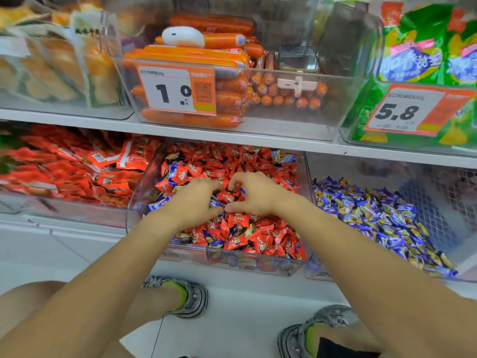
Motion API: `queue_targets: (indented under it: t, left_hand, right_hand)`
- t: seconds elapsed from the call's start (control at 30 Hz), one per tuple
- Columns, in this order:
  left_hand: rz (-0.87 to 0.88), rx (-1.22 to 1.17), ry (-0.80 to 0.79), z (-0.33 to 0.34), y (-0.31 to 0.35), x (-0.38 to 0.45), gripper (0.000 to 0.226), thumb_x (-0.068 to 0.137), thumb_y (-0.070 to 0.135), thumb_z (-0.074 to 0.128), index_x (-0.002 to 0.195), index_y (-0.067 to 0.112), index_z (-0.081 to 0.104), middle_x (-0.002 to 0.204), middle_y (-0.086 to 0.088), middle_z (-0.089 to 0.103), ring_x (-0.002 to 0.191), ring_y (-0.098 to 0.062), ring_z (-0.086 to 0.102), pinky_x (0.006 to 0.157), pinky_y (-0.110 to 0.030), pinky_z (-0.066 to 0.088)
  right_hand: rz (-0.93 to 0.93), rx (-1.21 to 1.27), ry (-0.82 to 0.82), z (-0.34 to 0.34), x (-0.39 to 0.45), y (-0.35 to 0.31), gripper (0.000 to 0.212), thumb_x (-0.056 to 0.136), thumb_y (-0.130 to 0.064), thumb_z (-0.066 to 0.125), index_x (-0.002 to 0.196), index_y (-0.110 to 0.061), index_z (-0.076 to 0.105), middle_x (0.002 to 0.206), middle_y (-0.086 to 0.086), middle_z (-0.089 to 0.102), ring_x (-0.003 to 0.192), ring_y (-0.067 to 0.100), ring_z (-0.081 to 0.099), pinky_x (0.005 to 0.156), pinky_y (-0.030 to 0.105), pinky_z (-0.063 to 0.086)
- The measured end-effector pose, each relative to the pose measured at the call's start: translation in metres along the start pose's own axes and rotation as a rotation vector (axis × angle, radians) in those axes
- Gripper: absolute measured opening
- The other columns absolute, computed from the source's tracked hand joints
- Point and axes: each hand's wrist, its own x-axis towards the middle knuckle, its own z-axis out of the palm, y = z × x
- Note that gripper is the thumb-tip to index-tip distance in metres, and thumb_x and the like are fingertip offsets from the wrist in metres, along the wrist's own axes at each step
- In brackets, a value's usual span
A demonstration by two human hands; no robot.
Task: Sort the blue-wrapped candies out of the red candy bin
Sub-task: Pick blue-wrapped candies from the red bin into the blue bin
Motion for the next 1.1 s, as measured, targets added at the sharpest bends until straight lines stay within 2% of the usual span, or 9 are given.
queue_targets:
  t: [0.2, 0.37, 0.47, 0.57, 0.67, 0.73, 0.83, 1.0, 1.1]
  left_hand:
    - [-0.03, -0.086, 0.059, -0.007, -0.02, -0.003, 0.03, 0.083, 0.024, 0.075, 0.112, 0.02, 0.07, 0.113, 0.005, 0.069, 0.098, -0.009, 0.06, 0.081, -0.021, 0.041]
    - [-0.06, -0.191, 0.073, -0.024, -0.034, -0.006, 0.017, 0.09, 0.02, 0.068, 0.107, 0.023, 0.069, 0.11, 0.01, 0.059, 0.07, 0.004, 0.05, 0.066, -0.009, 0.034]
    - [0.007, -0.181, -0.04, -0.028, -0.035, -0.002, 0.022, 0.094, 0.008, 0.054, 0.104, 0.023, 0.065, 0.115, 0.005, 0.051, 0.088, -0.006, 0.055, 0.078, -0.02, 0.043]
    - [0.033, -0.198, -0.111, -0.023, -0.038, 0.002, 0.024, 0.095, 0.011, 0.046, 0.105, 0.02, 0.065, 0.11, 0.0, 0.047, 0.107, -0.014, 0.049, 0.091, -0.028, 0.041]
    - [0.057, -0.167, -0.078, -0.016, -0.042, 0.005, 0.014, 0.093, 0.033, 0.057, 0.099, 0.024, 0.065, 0.098, 0.005, 0.044, 0.103, -0.011, 0.045, 0.083, -0.026, 0.037]
    - [0.088, -0.104, -0.074, -0.011, -0.043, 0.007, 0.023, 0.087, 0.046, 0.064, 0.102, 0.028, 0.064, 0.095, 0.006, 0.042, 0.098, -0.009, 0.043, 0.078, -0.026, 0.038]
    - [0.119, -0.034, -0.072, -0.007, -0.045, 0.009, 0.029, 0.086, 0.046, 0.067, 0.108, 0.027, 0.067, 0.096, 0.004, 0.042, 0.101, -0.014, 0.044, 0.087, -0.034, 0.046]
    - [0.11, -0.058, -0.121, -0.012, -0.05, 0.006, 0.037, 0.083, 0.044, 0.072, 0.114, 0.026, 0.067, 0.099, 0.005, 0.044, 0.102, -0.011, 0.045, 0.087, -0.037, 0.049]
    - [0.11, -0.09, -0.137, -0.015, -0.05, 0.005, 0.041, 0.081, 0.047, 0.073, 0.117, 0.028, 0.064, 0.101, 0.008, 0.047, 0.098, -0.007, 0.046, 0.087, -0.029, 0.045]
  right_hand:
    - [-0.056, -0.018, 0.041, 0.011, 0.012, 0.0, 0.037, 0.082, -0.038, 0.076, 0.114, -0.025, 0.063, 0.105, 0.0, 0.054, 0.103, 0.02, 0.052, 0.089, 0.035, 0.045]
    - [0.099, -0.199, 0.059, 0.001, 0.005, 0.008, 0.018, 0.092, -0.028, 0.057, 0.104, -0.016, 0.063, 0.106, 0.013, 0.065, 0.099, 0.035, 0.062, 0.083, 0.041, 0.053]
    - [0.174, -0.357, 0.098, -0.007, -0.001, 0.007, 0.015, 0.093, -0.018, 0.053, 0.105, -0.012, 0.058, 0.102, 0.016, 0.059, 0.095, 0.037, 0.061, 0.077, 0.039, 0.052]
    - [0.119, -0.195, 0.181, -0.009, -0.004, -0.009, 0.032, 0.094, -0.032, 0.06, 0.124, -0.022, 0.056, 0.107, 0.008, 0.049, 0.097, 0.027, 0.056, 0.087, 0.039, 0.049]
    - [-0.015, -0.136, 0.052, 0.0, 0.004, -0.022, 0.037, 0.083, -0.049, 0.072, 0.112, -0.029, 0.063, 0.099, -0.002, 0.046, 0.094, 0.017, 0.053, 0.085, 0.034, 0.046]
    - [-0.027, -0.173, -0.037, 0.009, 0.012, -0.024, 0.049, 0.078, -0.052, 0.076, 0.119, -0.028, 0.062, 0.103, -0.002, 0.048, 0.098, 0.017, 0.054, 0.087, 0.033, 0.046]
    - [0.0, -0.235, -0.017, 0.011, 0.019, -0.021, 0.066, 0.076, -0.054, 0.076, 0.133, -0.029, 0.055, 0.112, 0.001, 0.048, 0.102, 0.021, 0.055, 0.09, 0.036, 0.049]
    - [-0.103, -0.283, -0.059, 0.017, 0.022, -0.022, 0.035, 0.09, -0.035, 0.062, 0.124, -0.027, 0.059, 0.107, 0.001, 0.052, 0.096, 0.024, 0.059, 0.079, 0.036, 0.05]
    - [-0.119, -0.239, -0.058, 0.012, 0.024, -0.018, 0.026, 0.092, -0.026, 0.058, 0.117, -0.023, 0.063, 0.107, 0.001, 0.061, 0.097, 0.023, 0.06, 0.082, 0.037, 0.05]
